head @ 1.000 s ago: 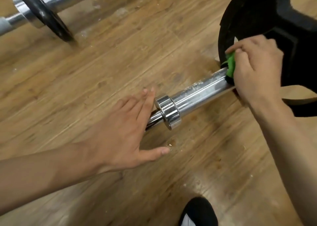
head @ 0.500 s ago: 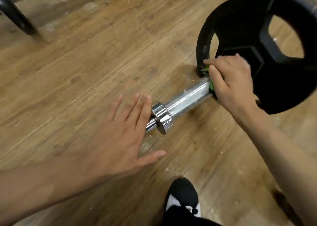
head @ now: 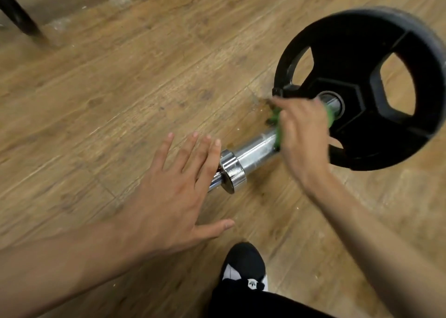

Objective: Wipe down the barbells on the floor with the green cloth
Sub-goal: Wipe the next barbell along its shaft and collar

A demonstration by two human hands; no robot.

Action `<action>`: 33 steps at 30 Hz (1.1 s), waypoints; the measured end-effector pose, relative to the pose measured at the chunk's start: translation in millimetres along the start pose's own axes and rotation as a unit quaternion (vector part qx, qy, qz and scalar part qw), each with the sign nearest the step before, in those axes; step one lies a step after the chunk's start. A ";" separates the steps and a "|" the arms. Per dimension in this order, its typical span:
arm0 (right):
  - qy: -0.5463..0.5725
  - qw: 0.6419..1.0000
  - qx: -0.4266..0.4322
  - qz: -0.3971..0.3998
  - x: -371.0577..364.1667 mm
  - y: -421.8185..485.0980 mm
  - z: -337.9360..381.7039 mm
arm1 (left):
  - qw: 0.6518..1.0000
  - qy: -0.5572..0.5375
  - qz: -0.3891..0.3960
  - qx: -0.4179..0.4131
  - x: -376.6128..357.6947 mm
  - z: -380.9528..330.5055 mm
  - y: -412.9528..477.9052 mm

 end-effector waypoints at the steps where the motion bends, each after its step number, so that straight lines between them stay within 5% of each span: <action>1: 0.027 0.998 0.056 0.008 0.1 -16.6 23.1 | 1.000 0.000 0.000 0.004 -0.1 0.8 -0.8; 3: 0.062 0.978 0.199 0.030 2.1 -35.7 43.6 | 1.000 0.005 0.005 0.007 0.4 3.3 -1.7; 5: 0.037 0.972 0.231 0.034 -0.2 -20.9 18.8 | 1.000 0.005 0.013 0.011 1.6 5.7 -3.8; 8: 0.007 0.999 0.033 -0.022 2.6 17.2 -31.6 | 1.000 0.002 0.012 0.015 3.8 10.5 -2.7; 10: 0.000 0.998 -0.051 -0.035 -3.7 7.8 -4.4 | 1.000 0.001 0.004 0.016 4.6 12.0 0.3; 15: 0.029 0.969 0.243 -0.016 -3.9 -13.6 40.8 | 1.000 0.003 0.006 0.019 6.4 19.0 2.8; 16: 0.008 0.973 0.231 -0.016 -3.3 4.1 18.7 | 1.000 0.003 0.008 0.021 7.2 20.4 1.6; 19: 0.017 0.998 0.013 -0.060 -4.7 41.8 -41.8 | 1.000 -0.004 0.010 0.028 9.8 22.1 2.1; 21: -0.009 0.999 -0.021 -0.041 -36.3 29.2 -35.9 | 0.999 -0.008 0.005 0.030 9.9 22.1 4.1; 24: -0.056 0.979 0.189 0.054 -71.4 -6.2 -2.3 | 0.999 -0.013 0.009 0.035 8.7 26.0 3.6; 26: -0.005 0.971 0.239 0.011 -51.2 -1.1 -7.2 | 0.999 -0.016 0.014 0.037 9.2 27.2 2.8; 31: 0.022 0.998 -0.042 -0.048 -3.7 41.1 -11.0 | 0.999 -0.011 0.012 0.037 13.5 23.6 8.6; 33: 0.042 0.999 0.013 -0.020 -8.8 16.0 32.6 | 0.999 -0.012 0.009 0.037 13.6 22.4 7.1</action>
Point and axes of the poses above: each hand's wrist, its own y-axis towards the middle knuckle, its own x-axis out of the back of the hand, z = x × y, the point moved 2 cm from there along y, towards the middle knuckle, and after that the axes turned 15 degrees about -y, right-handed, at the moved point
